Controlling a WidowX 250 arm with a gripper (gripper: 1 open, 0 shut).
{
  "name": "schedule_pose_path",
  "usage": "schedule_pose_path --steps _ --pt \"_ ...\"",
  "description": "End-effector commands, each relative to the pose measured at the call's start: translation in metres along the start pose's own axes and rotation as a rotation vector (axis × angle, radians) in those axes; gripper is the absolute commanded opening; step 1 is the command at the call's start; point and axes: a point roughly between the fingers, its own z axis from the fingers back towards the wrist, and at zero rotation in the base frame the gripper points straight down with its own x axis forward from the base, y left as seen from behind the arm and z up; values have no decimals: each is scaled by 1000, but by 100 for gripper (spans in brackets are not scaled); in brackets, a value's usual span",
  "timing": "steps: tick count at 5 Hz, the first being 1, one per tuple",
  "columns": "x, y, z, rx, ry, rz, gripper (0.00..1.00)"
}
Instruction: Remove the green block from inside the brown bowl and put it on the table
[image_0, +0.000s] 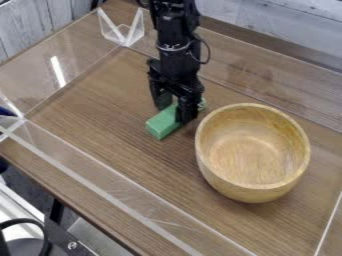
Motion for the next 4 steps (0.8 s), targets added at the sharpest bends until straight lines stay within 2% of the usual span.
schedule_pose_path --steps 1,2,3,4 --pt "5 3 35 18 -102 11 100" --pt "3 3 47 11 -131 24 100" --pt "3 3 55 8 -146 36 100" --pt "2 1 57 2 -144 54 100"
